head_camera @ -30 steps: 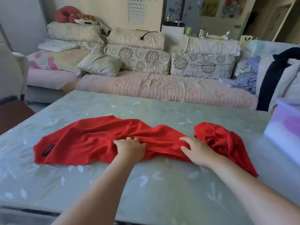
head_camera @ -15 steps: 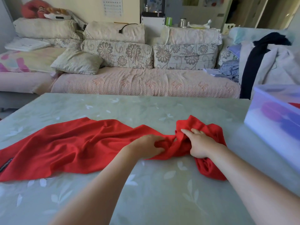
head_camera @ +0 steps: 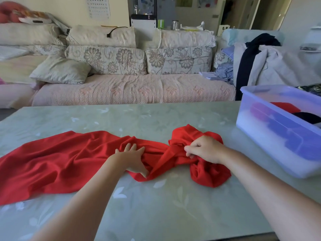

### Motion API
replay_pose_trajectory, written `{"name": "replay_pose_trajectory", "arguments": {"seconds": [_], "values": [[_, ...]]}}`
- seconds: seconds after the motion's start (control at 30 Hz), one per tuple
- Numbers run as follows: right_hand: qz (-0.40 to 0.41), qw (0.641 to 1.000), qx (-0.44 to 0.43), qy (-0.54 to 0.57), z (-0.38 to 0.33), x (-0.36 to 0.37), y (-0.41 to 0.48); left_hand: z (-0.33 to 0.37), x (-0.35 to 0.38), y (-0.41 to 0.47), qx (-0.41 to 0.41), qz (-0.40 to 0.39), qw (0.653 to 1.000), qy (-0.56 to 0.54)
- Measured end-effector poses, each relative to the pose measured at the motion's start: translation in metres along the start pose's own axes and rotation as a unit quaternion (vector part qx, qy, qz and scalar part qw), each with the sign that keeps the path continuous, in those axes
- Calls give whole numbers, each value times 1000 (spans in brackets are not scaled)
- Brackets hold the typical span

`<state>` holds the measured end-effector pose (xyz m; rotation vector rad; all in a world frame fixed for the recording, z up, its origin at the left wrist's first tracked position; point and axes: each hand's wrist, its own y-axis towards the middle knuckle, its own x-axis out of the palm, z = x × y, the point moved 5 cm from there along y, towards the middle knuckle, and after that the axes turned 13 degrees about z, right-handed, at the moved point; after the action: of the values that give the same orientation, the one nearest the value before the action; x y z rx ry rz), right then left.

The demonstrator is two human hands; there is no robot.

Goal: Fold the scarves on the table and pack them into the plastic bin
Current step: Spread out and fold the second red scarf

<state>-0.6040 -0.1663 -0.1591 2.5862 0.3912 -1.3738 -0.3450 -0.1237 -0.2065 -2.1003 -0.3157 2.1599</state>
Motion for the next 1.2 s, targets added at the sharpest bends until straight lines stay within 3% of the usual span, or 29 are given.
{"name": "replay_pose_trajectory", "arguments": {"seconds": [0.07,0.13,0.23,0.3,0.37,0.47,0.53,0.63,0.7,0.77,0.8,0.87,0.93,0.97,1.03,1.1,1.2], "values": [[192,980,-15,-41,4,-23,4,17,-11,-1,16,70,996,-47],[271,956,23,-114,11,-34,1,38,-25,-1,38,168,975,-137],[169,955,171,-175,40,-27,-4,73,-32,-5,82,227,940,-242],[107,965,201,-132,55,-14,-6,88,-27,-6,93,240,940,-223],[85,979,154,-99,57,-6,-1,92,-24,-2,97,275,934,-209],[129,985,99,-60,56,-9,12,84,-33,7,78,324,903,-273],[215,973,81,-30,51,-20,16,76,-47,7,55,364,879,-303],[396,917,-45,10,32,-50,14,63,-68,-1,24,438,828,-351],[434,895,-97,27,23,-61,11,58,-75,-6,22,459,789,-407],[408,907,-106,25,17,-66,7,60,-78,-9,43,453,772,-443],[379,921,-91,-24,18,-65,5,65,-79,-11,61,438,778,-446],[260,934,7,-243,25,-60,-1,78,-76,-14,108,354,823,-430],[153,915,127,-350,34,-60,-14,98,-62,-19,174,213,885,-376],[145,914,149,-350,35,-62,-19,108,-52,-24,199,140,906,-346],[203,910,114,-342,32,-66,-19,124,-35,-35,230,36,921,-313],[279,925,29,-256,23,-61,-14,134,-28,-38,247,30,915,-317],[274,954,-69,-103,13,-40,-7,131,-36,-32,221,162,908,-316]]}}
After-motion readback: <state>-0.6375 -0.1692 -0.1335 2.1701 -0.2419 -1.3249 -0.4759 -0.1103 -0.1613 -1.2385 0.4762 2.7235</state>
